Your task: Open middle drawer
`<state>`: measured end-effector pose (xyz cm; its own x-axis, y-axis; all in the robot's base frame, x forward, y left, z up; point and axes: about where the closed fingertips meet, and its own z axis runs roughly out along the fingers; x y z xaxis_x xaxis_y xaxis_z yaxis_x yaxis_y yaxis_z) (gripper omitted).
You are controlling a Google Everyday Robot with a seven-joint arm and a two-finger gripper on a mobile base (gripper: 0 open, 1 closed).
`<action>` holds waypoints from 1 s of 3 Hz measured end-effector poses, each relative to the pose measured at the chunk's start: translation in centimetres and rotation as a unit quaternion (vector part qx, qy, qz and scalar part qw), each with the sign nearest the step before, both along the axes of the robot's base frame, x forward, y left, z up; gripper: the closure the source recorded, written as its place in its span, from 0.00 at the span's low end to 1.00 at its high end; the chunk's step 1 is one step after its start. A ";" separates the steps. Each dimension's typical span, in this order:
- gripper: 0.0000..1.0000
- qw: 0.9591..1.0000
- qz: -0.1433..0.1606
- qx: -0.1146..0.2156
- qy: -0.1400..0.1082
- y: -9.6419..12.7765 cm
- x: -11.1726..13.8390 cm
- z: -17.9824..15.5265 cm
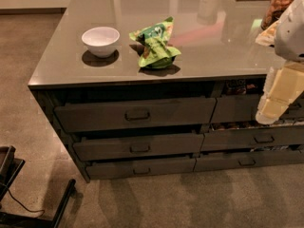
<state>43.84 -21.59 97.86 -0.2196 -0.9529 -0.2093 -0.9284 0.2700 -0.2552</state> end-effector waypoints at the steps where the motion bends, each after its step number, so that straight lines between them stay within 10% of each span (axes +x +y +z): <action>1: 0.00 1.000 0.004 0.000 -0.003 0.2 0.1 -0.2; 3: 0.00 0.999 0.041 0.033 0.006 4.5 0.6 -10.9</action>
Offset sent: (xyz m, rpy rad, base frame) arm 0.0123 0.0408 -0.1166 0.0571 -0.0153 0.1075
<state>44.44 -17.11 86.98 -0.1436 -0.9523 -0.2692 -0.9510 0.2080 -0.2286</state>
